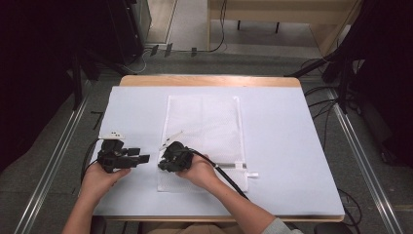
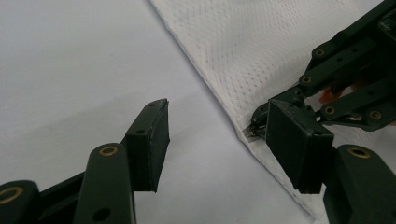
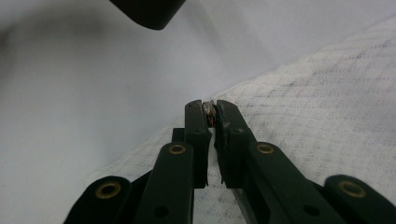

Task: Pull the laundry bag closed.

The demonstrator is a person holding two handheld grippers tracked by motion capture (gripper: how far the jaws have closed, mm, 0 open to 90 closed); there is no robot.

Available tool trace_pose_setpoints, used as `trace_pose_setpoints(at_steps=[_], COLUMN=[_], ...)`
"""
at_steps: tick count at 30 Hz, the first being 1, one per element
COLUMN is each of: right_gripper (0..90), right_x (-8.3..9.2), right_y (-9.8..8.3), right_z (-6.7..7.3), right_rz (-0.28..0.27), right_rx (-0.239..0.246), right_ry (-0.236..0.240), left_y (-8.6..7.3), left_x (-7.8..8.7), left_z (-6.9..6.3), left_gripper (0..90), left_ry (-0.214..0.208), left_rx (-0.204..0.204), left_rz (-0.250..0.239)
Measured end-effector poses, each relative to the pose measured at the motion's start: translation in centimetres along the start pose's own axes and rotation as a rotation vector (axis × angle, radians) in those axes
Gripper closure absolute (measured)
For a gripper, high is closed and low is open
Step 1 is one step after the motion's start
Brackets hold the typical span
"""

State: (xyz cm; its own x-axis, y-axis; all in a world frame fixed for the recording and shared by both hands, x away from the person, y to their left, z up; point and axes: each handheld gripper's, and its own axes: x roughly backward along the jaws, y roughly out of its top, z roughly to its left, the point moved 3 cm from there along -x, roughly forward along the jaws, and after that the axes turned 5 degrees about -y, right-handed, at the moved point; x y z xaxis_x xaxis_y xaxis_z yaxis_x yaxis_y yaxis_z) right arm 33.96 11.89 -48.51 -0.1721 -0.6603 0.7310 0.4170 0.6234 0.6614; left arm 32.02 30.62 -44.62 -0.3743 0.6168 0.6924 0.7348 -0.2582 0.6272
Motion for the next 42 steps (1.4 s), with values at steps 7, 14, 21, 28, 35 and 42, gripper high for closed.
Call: trace_pose_setpoints(at_steps=[7, 14, 21, 28, 35, 42], right_gripper=[88.5, 88.3, 88.6, 88.5, 88.5, 88.5], right_x=[0.2, -0.1, 0.7, 2.2, 2.9, 3.3], right_y=[-0.1, -0.3, 0.2, 1.1, 1.6, 2.1], right_z=[0.3, 1.0, 0.4, -0.4, -0.6, -0.6], right_rz=[0.004, -0.024, -0.025, -0.063, -0.074, -0.081], right_rx=[0.058, 0.117, 0.079, 0.063, 0.064, 0.062], right_ry=[-0.028, -0.077, -0.055, -0.038, -0.028, -0.009], left_y=[0.0, 0.0, 0.0, 0.0, 0.0, -0.1], left_x=[0.0, 0.1, 0.0, -0.6, -1.0, -2.3], left_z=[-0.1, -0.1, -0.2, -0.9, -1.2, -2.1], left_gripper=[40.8, 41.3, 42.3, 43.2, 46.3, 54.7], left_ry=[0.001, -0.008, -0.024, -0.078, -0.109, -0.151], left_rx=[-0.004, 0.003, -0.010, -0.043, -0.071, -0.102], left_rz=[0.006, -0.002, -0.001, 0.013, 0.021, 0.078])
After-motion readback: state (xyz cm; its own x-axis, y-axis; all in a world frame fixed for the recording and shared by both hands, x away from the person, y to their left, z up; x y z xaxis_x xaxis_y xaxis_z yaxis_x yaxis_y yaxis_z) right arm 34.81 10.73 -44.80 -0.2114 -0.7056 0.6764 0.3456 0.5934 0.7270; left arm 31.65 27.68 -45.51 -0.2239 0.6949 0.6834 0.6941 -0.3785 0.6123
